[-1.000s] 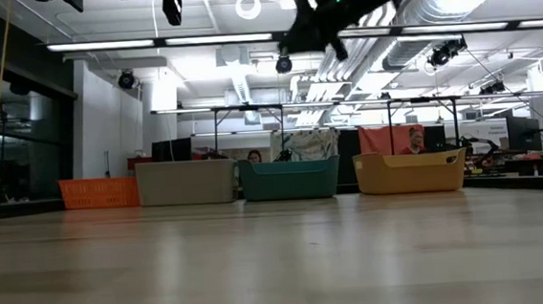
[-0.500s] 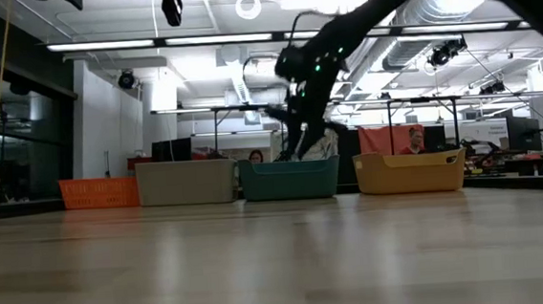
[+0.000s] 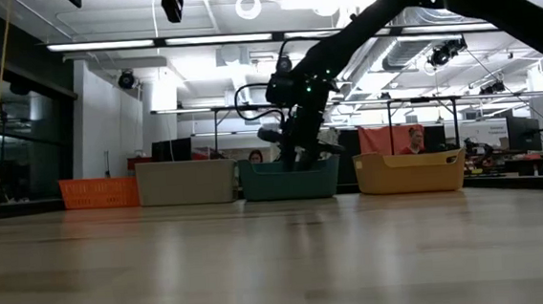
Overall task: Sort Halloween decoration
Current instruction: Put the black skull into the green bin
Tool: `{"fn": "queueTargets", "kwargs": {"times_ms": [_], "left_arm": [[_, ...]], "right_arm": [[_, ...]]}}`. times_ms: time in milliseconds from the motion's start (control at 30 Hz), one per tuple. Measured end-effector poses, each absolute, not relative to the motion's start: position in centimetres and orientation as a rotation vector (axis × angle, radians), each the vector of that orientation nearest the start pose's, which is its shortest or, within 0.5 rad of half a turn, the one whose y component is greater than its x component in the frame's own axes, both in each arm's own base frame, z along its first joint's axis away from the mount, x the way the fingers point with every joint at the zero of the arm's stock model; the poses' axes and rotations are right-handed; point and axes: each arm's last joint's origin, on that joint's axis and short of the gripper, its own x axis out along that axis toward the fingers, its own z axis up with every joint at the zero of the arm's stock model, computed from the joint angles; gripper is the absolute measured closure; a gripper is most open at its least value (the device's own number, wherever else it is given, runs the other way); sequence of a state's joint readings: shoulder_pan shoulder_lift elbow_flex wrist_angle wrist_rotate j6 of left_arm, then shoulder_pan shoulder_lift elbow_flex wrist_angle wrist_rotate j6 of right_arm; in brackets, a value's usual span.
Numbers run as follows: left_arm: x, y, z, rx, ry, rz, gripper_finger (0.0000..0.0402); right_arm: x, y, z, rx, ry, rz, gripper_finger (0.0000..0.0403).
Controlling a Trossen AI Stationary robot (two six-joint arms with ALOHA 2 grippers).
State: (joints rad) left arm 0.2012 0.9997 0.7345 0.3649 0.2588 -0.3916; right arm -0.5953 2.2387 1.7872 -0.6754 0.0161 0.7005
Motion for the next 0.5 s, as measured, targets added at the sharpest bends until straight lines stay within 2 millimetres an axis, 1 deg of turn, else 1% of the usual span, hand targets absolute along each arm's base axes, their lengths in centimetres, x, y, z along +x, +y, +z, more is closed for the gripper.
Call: {"fn": "queueTargets", "kwargs": {"times_ms": [100,200,500], "left_arm": [[22.17,3.77,32.88,-0.368,-0.085,-0.076,0.0401],[22.17,3.77,32.88,-0.368,-0.084,-0.076,0.0401],[22.17,3.77,32.88,-0.369,-0.084,-0.076,0.0401]], "right_arm": [[38.80,-26.71,17.03,0.984,0.858,-0.958,0.0327],[38.77,-26.74,17.02,0.987,0.856,-0.964,0.0312],[38.80,-26.80,17.10,0.973,0.843,-0.984,0.0221]]}}
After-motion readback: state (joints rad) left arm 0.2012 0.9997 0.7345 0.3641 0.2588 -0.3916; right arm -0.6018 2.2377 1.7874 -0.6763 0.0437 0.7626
